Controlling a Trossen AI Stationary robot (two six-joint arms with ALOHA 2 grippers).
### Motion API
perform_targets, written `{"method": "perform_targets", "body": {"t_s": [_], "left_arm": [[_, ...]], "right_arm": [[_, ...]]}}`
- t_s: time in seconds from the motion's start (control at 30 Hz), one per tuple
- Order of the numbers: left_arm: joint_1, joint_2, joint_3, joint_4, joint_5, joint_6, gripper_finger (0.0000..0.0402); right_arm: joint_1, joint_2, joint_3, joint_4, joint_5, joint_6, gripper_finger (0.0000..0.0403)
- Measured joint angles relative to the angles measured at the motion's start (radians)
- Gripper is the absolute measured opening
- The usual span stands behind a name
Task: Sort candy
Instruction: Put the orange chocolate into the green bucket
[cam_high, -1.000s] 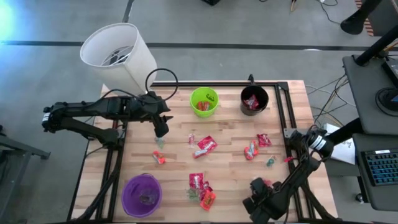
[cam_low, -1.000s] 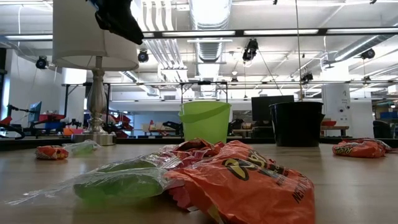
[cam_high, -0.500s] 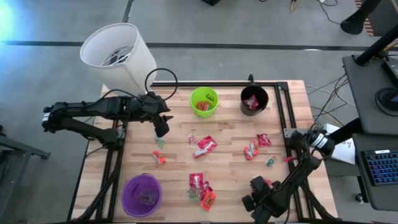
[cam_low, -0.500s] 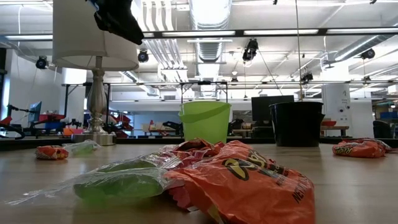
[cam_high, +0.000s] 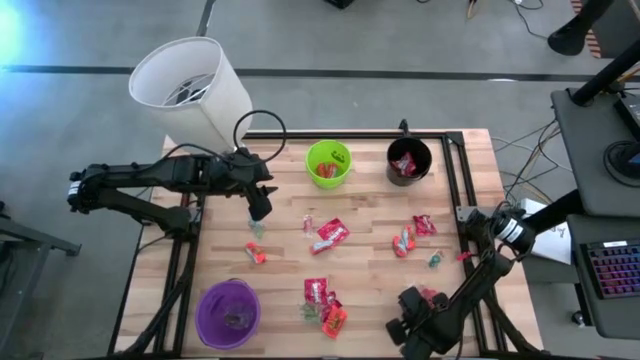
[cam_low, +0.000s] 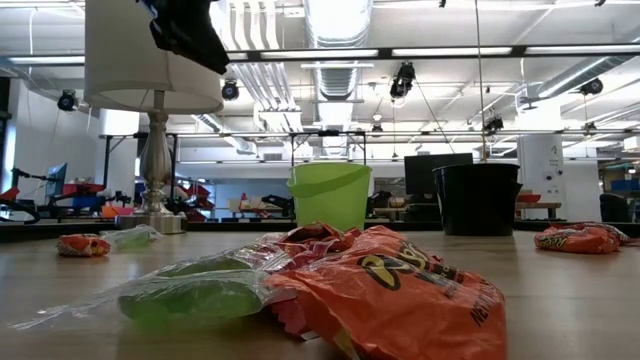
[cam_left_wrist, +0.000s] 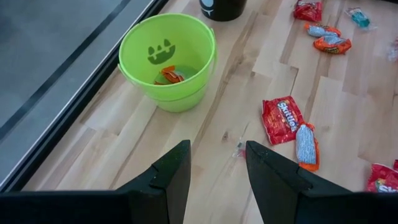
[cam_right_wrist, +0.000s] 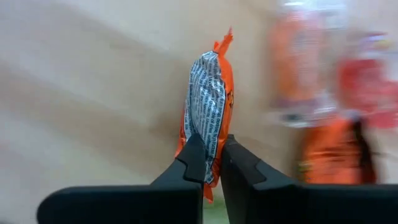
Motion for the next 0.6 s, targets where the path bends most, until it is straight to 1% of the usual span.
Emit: {"method": "perform_targets", "body": {"t_s": [0.1, 0.27, 0.37, 0.6], "left_arm": [[0.000, 0.000, 0.000, -0.001, 0.000, -0.011, 0.0137], [0.000, 0.000, 0.000, -0.009, 0.000, -0.035, 0.0137], [0.000, 0.000, 0.000, -0.028, 0.001, -0.075, 0.0137], [0.000, 0.000, 0.000, -0.124, 0.003, -0.152, 0.0137]], "right_arm": [[0.000, -0.002, 0.025, -0.012, 0.047, -0.020, 0.0017], [-0.005, -0.003, 0.039, -0.011, 0.071, -0.037, 0.0017], [-0.005, -0.004, 0.039, -0.009, 0.097, -0.037, 0.0017], [-0.035, -0.006, 0.041, -0.009, 0.213, -0.081, 0.0017]]}}
